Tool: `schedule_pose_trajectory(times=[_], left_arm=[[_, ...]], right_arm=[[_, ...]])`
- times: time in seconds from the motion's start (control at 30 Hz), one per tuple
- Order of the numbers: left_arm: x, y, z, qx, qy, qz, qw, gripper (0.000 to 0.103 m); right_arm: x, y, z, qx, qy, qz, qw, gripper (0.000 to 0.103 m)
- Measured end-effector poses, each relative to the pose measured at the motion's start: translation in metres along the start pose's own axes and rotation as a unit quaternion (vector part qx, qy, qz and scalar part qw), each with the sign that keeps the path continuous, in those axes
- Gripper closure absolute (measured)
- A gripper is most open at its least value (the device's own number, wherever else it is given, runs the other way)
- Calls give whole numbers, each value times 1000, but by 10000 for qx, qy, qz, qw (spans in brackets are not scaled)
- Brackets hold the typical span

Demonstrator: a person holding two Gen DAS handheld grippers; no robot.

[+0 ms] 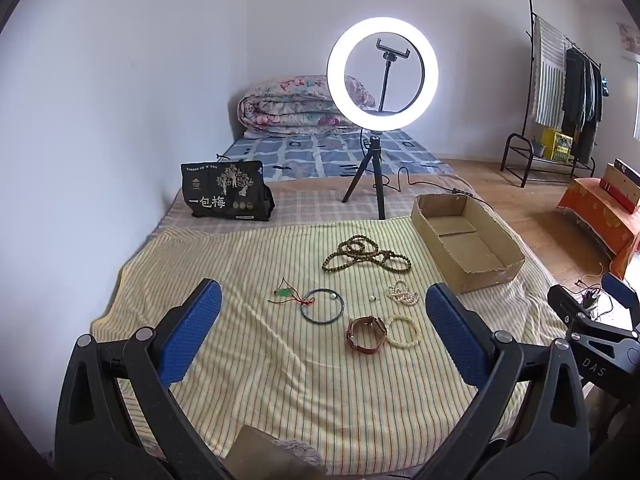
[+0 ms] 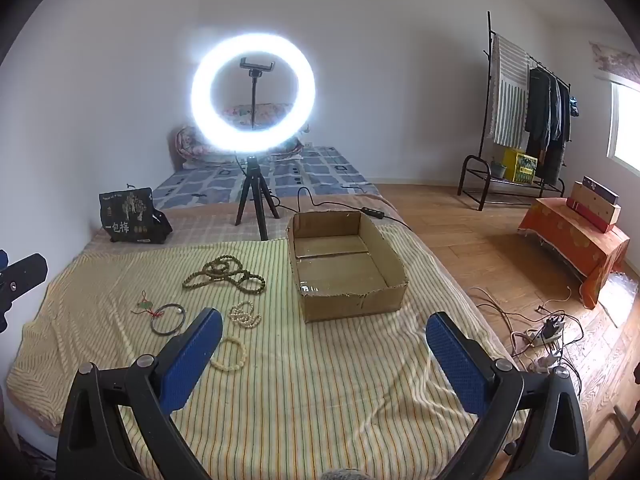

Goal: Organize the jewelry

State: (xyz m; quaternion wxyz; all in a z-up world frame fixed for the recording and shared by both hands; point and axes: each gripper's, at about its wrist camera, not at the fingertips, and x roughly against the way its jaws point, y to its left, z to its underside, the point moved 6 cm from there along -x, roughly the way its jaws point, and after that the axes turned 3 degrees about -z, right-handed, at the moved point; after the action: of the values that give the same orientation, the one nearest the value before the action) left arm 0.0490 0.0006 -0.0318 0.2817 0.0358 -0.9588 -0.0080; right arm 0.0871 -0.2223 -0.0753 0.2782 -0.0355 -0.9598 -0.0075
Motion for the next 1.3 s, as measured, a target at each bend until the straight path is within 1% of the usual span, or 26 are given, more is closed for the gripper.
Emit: schedule_pose_trajectory(times=[0.13, 0.23, 0.27, 0.33, 0.57, 0.6, 0.77, 0.8, 0.97, 1.07, 1.3], left_arm=[[1, 1, 0, -13, 10, -3, 10000, 0], [1, 4, 1, 47, 15, 64, 10000, 0], [-2, 4, -3, -71, 30, -3, 10000, 0], [-4, 2, -4, -86, 50, 24, 9999, 0], [-8, 4, -8, -15, 45, 68, 10000, 0], [0, 5, -6, 2, 15, 41, 10000, 0], [-6, 3, -9, 8, 17, 45, 10000, 0], [-2, 4, -6, 1, -14, 41, 10000, 0], [-3, 3, -7, 52, -110, 46, 9999, 0], [-6, 2, -7, 94, -84, 84, 9999, 0], [-4, 1, -6, 69, -166, 84, 9998, 0]], right_arm=[[2, 2, 1, -4, 24, -49, 10000, 0], [0, -2, -1, -28, 56, -56, 10000, 0], [-1, -2, -2, -38, 64, -55, 10000, 0], [1, -5, -2, -46, 51, -55, 10000, 0], [1, 1, -1, -35, 22, -77, 10000, 0], [2, 0, -1, -31, 16, -76, 10000, 0], [2, 1, -3, -71, 7, -87, 9999, 0], [3, 1, -3, -72, 0, -91, 9999, 0], [2, 2, -4, -61, 0, -112, 9999, 0], [2, 3, -4, -37, -10, -98, 9999, 0], [1, 3, -4, -28, 6, -111, 9999, 0]])
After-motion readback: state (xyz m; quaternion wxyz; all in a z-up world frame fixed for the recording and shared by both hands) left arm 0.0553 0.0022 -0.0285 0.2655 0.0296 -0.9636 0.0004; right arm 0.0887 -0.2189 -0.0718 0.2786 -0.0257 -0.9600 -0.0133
